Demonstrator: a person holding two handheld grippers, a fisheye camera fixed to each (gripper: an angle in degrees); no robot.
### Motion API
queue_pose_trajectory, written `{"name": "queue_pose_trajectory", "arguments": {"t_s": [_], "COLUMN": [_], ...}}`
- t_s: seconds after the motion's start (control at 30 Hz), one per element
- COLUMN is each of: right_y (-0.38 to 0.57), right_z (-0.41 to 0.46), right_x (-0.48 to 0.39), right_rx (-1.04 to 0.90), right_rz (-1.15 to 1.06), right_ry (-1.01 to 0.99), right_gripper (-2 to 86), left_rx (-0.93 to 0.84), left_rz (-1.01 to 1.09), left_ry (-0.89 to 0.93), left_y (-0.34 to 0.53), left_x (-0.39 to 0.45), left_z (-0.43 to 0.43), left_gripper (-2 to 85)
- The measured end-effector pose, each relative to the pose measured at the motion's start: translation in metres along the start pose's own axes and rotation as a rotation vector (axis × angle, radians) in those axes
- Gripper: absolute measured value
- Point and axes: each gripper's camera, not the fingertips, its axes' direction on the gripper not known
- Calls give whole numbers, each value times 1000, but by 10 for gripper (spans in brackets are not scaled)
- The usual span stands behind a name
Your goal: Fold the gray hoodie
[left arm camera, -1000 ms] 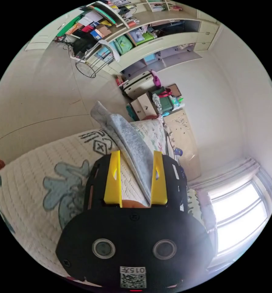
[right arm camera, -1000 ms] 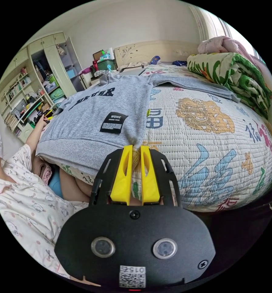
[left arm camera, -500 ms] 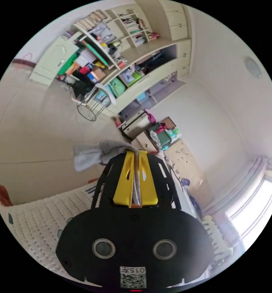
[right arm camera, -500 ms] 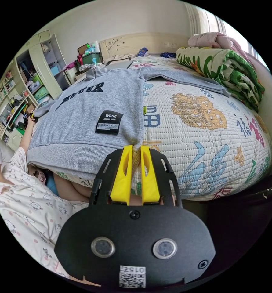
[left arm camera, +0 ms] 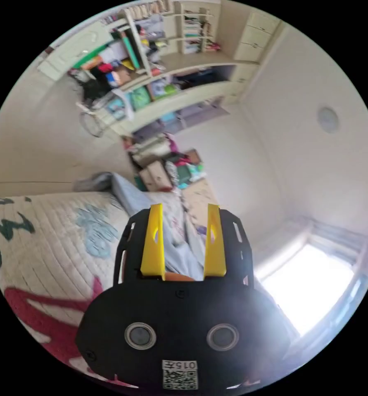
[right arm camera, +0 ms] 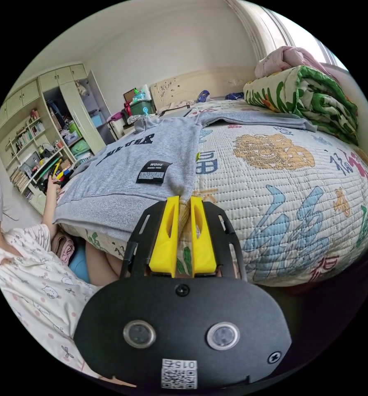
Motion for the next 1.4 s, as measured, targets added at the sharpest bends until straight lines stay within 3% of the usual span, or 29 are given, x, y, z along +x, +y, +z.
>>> {"name": "queue_pose_trajectory", "arguments": {"t_s": [0.07, 0.2, 0.27, 0.33, 0.43, 0.53, 0.73, 0.83, 1.13, 1.4], "right_y": [10, 30, 41, 59, 82, 86, 95, 99, 94, 90], "right_z": [-2, -7, -10, -12, -11, -12, -12, -12, -32, -32], "right_x": [5, 22, 30, 39, 43, 38, 23, 11, -37, -62], "right_rx": [25, 78, 111, 179, 260, 242, 237, 233, 163, 115], "right_rz": [-14, -25, -21, 1, 20, -19, -36, -62, -134, -114], "right_ry": [-10, -65, -102, -144, -163, -140, -100, -71, 52, 49], "right_gripper": [57, 57, 58, 59, 60, 61, 61, 60, 49, 51], "left_rx": [-65, -44, -83, -143, -180, -381, -384, -418, -301, -410], "left_rz": [83, 168, 250, 366, 501, 460, 438, 430, 729, 650], "left_ry": [170, 190, 120, -130, -329, -294, -179, -93, -251, -304], "left_y": [31, 126, 172, 236, 297, 321, 360, 377, 417, 462], "left_x": [16, 31, 32, 22, -4, -42, -94, -126, -166, -275], "left_z": [-23, -84, -106, -132, -151, -144, -150, -141, -150, -110], "left_gripper": [111, 115, 119, 133, 138, 139, 127, 73, 16, 14]}}
